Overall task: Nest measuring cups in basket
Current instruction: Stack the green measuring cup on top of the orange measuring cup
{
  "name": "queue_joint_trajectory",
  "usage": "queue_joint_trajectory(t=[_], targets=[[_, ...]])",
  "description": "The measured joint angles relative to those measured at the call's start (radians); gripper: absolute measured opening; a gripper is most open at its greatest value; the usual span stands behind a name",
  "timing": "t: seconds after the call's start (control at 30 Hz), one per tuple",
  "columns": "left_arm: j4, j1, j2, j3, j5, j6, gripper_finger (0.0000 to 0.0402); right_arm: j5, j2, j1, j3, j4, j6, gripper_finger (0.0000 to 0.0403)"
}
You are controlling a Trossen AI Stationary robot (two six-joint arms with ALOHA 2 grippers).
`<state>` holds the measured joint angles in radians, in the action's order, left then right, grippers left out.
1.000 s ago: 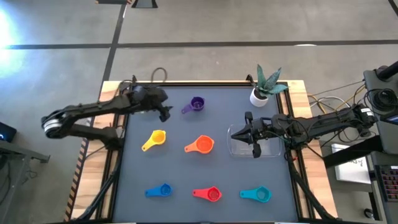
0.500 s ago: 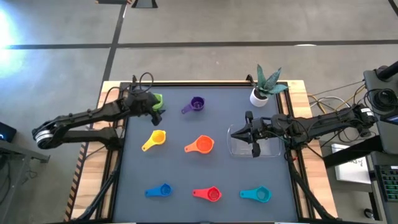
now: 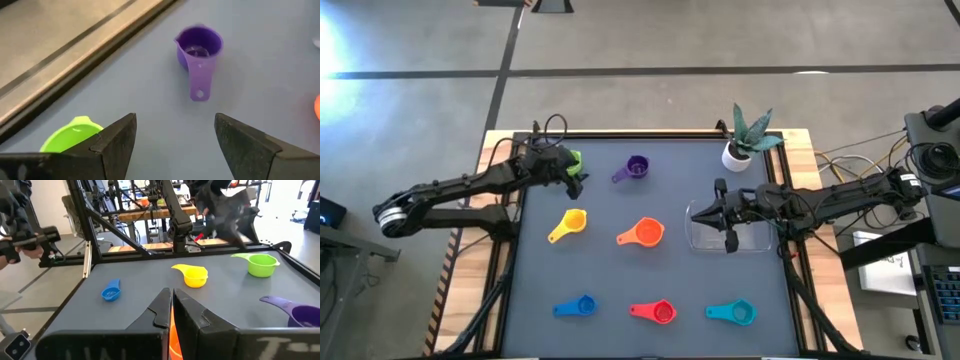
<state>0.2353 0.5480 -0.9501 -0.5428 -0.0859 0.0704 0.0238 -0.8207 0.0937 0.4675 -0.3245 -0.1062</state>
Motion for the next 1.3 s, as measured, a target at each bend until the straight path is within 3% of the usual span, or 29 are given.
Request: queue_joint_trajectory(t=[0.17,0.67,0.97,1.3], targets=[[0.013,0.004,-0.044,-0.042,-0.052,0.003,0.0251,0.000,0.000,0.000,0.000,0.003,0.005,0.0009],[0.023,0.003,-0.357,-0.182,-0.020,-0.040,0.0251,0.000,0.000,0.000,0.000,0.006,0.003,0.0009],[0.148,0.052,-0.323,-0.177,-0.191,-0.051,0.0251,0.000,0.000,0.000,0.000,0.007,-0.014,0.0009],[0.164,0.058,-0.315,-0.156,-0.171,-0.050,0.0251,0.000,0.000,0.000,0.000,0.007,-0.016,0.0009]])
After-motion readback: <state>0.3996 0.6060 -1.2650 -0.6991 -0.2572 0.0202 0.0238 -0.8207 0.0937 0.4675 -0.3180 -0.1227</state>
